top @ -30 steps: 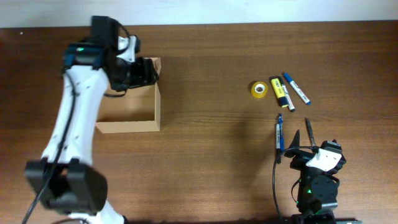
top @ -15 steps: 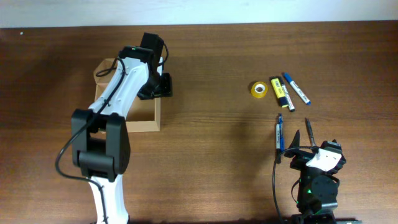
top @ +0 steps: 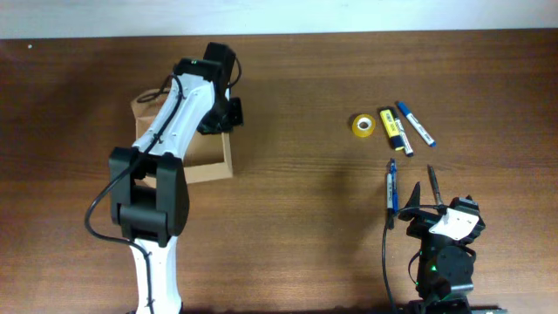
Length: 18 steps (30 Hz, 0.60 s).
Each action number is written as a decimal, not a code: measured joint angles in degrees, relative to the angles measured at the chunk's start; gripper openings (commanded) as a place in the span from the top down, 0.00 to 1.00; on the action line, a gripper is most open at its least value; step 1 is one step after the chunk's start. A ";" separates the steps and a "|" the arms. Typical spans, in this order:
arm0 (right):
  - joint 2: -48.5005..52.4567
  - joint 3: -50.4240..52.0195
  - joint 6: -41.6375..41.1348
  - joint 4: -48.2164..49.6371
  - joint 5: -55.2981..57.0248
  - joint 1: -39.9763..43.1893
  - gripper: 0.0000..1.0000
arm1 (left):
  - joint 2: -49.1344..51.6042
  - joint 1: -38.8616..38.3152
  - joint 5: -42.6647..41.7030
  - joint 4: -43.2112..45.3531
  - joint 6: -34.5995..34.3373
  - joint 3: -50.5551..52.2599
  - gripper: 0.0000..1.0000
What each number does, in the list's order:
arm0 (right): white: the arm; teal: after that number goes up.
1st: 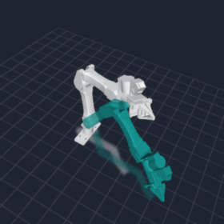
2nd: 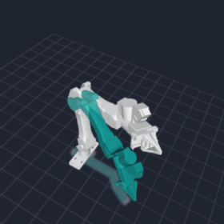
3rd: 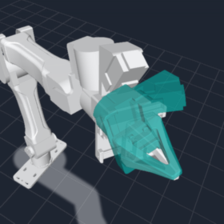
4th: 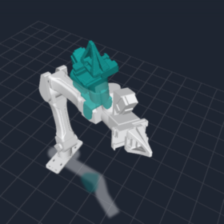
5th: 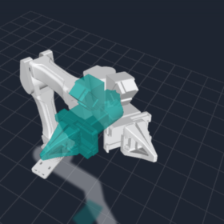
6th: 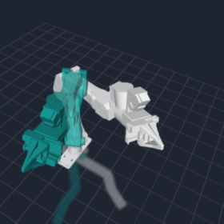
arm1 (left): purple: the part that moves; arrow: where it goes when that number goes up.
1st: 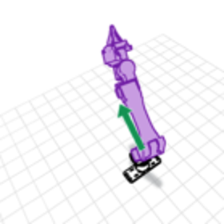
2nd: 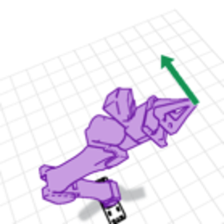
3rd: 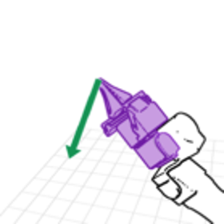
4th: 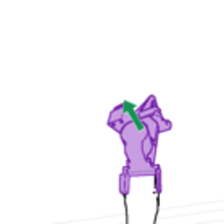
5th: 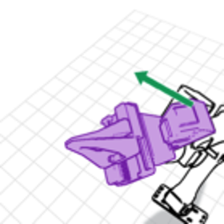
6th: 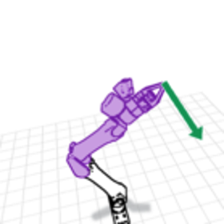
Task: Pack container
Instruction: 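Push the cardboard box rightward toward table center with the left gripper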
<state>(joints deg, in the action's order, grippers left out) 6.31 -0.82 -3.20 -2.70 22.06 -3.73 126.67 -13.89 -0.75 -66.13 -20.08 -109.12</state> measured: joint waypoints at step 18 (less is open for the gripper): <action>0.00 -0.02 0.00 0.00 0.00 0.00 0.01 | 1.22 -19.02 7.48 -13.07 -15.96 -26.97 0.98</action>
<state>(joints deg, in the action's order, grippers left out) 6.31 -0.84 -3.20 -2.70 22.06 -3.73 127.90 -32.91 6.72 -79.20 -36.03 -136.09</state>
